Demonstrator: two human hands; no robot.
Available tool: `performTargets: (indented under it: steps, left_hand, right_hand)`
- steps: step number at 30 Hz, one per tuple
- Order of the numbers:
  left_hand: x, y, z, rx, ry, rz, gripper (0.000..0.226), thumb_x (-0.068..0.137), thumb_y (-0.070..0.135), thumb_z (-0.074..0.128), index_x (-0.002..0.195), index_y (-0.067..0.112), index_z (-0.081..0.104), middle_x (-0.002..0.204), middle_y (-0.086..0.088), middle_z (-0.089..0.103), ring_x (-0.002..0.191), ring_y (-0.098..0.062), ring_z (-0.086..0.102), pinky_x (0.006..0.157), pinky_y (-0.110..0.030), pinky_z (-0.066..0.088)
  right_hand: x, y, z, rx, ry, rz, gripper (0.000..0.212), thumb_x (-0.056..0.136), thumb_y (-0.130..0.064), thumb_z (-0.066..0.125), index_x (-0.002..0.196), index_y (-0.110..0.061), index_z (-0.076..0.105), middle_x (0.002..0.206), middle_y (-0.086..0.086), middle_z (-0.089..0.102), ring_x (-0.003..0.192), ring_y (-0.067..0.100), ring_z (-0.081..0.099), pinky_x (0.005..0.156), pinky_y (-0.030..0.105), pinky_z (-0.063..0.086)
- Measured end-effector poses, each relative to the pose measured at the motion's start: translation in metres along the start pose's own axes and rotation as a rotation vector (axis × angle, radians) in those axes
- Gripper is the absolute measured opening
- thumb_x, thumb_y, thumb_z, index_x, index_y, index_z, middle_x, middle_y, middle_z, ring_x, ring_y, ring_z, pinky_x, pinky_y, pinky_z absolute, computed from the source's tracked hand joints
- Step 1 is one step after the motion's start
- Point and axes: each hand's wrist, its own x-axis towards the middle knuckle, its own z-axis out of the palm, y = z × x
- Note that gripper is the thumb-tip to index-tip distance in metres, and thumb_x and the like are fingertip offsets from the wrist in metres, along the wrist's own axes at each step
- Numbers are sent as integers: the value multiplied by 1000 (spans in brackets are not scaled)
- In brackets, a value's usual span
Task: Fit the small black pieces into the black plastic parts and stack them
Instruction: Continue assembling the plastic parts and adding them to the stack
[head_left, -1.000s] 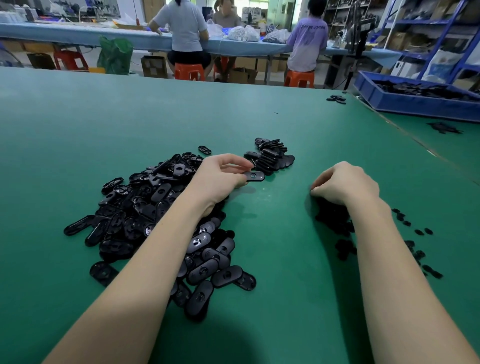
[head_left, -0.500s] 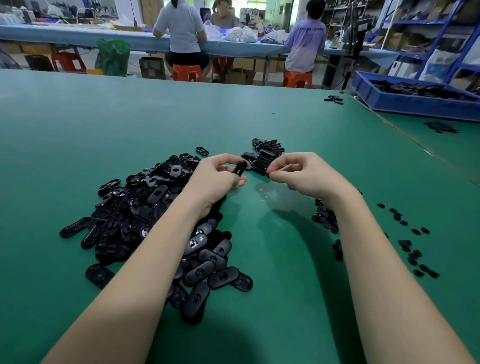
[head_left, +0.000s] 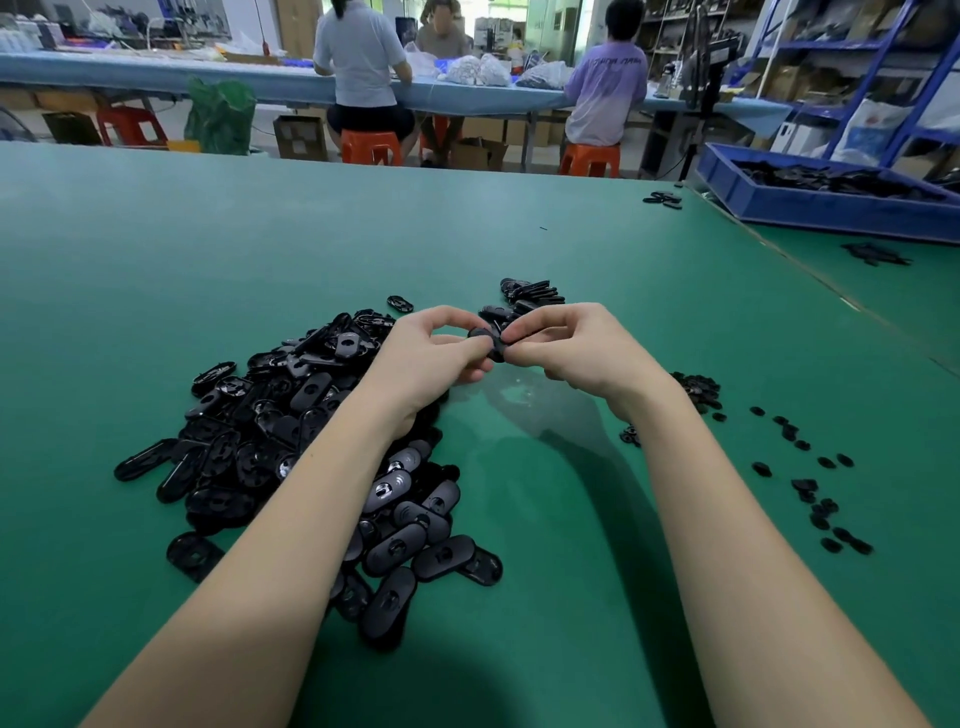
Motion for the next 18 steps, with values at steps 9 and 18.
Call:
performTargets:
  steps: [9, 18]
  left_hand:
    - [0, -1, -1, -76, -35, -20, 17, 91, -6, 63, 100, 4, 73, 97, -16, 76, 87, -22, 76, 89, -26, 58]
    - [1, -3, -3, -1, -90, 4, 21, 89, -4, 66, 104, 7, 73, 93, -11, 78, 91, -18, 76, 89, -24, 57]
  right_hand:
    - [3, 3, 6, 26, 78, 36, 11, 84, -14, 79, 79, -23, 77, 50, -21, 59, 41, -9, 47, 41, 4, 30]
    - [3, 1, 6, -62, 115, 19, 7, 80, -22, 82, 77, -26, 79, 68, -9, 68, 64, 3, 57, 49, 9, 38]
